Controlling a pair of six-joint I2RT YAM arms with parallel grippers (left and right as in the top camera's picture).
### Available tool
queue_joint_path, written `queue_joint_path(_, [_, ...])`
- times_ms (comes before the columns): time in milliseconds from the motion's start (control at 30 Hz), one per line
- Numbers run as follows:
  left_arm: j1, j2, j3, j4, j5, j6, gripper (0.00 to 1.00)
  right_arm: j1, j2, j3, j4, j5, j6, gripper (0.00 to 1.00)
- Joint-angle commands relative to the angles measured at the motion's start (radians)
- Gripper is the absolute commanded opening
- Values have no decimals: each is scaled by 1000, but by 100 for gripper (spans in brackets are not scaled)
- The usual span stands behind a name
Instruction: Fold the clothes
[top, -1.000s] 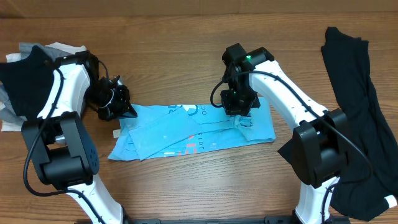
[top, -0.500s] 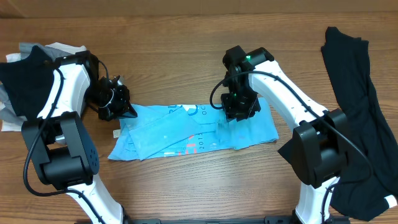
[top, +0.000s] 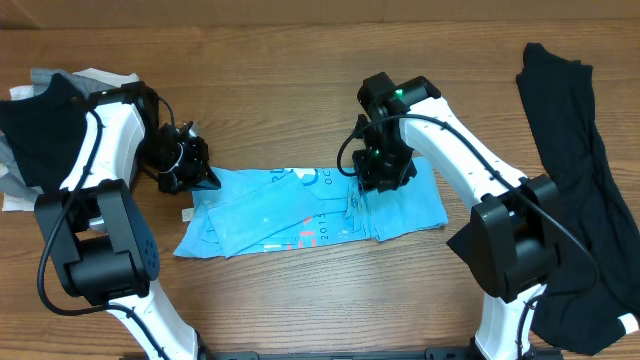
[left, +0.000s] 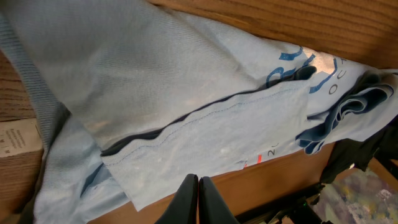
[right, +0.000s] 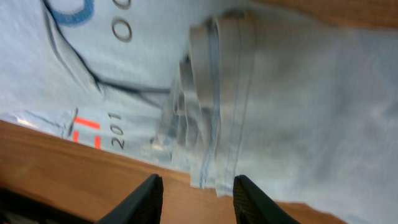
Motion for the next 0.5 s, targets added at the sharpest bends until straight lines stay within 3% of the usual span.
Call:
queue_joint_path(0, [-3,-17,10,-4,-2,-6,7,7,-32,-3,43,11,32,40])
queue_joint_path(467, [-3,-17,10,-6,-2,-6,7,7,-31,-177,267,14,90,40])
